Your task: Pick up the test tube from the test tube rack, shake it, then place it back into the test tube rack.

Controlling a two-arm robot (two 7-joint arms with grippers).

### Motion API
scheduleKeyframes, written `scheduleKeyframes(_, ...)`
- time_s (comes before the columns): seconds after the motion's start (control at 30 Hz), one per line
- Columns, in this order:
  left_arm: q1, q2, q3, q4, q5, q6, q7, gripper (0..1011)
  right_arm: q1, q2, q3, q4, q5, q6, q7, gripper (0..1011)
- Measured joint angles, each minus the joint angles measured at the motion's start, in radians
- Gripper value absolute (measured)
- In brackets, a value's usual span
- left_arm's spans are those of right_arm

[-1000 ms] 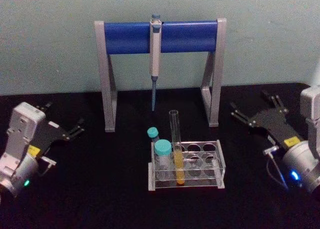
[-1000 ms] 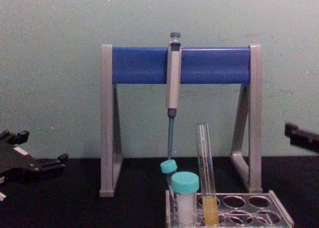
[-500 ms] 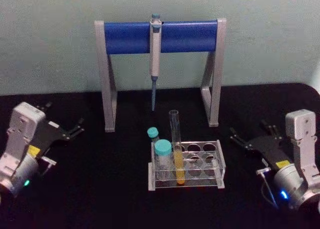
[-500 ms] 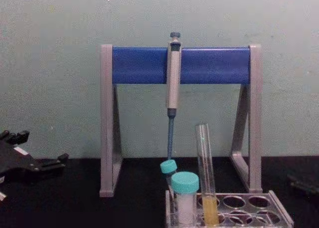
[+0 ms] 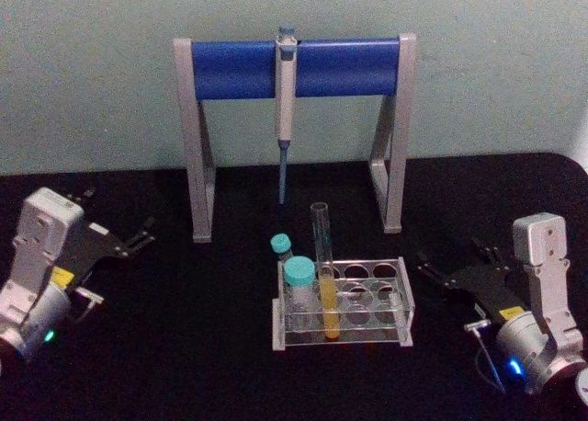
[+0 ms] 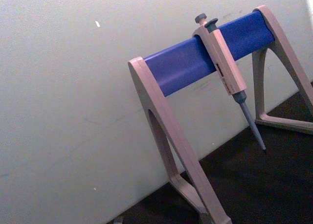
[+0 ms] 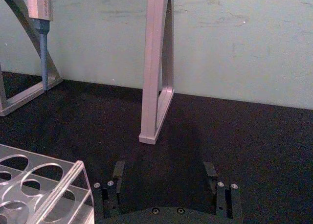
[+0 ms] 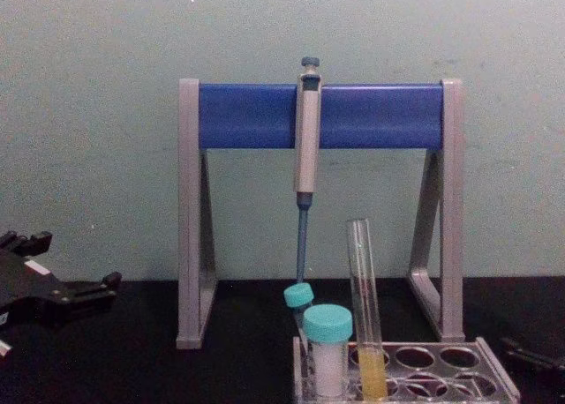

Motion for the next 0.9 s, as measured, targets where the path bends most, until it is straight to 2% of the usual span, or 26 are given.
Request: scheduleKeyframes(0.9,0.0,0.0,0.0,0.0,0.0,0.0,0.0,1001,-0.001,0.004,-0.002,-0.006,0.003,-0.004,-0.001,1000)
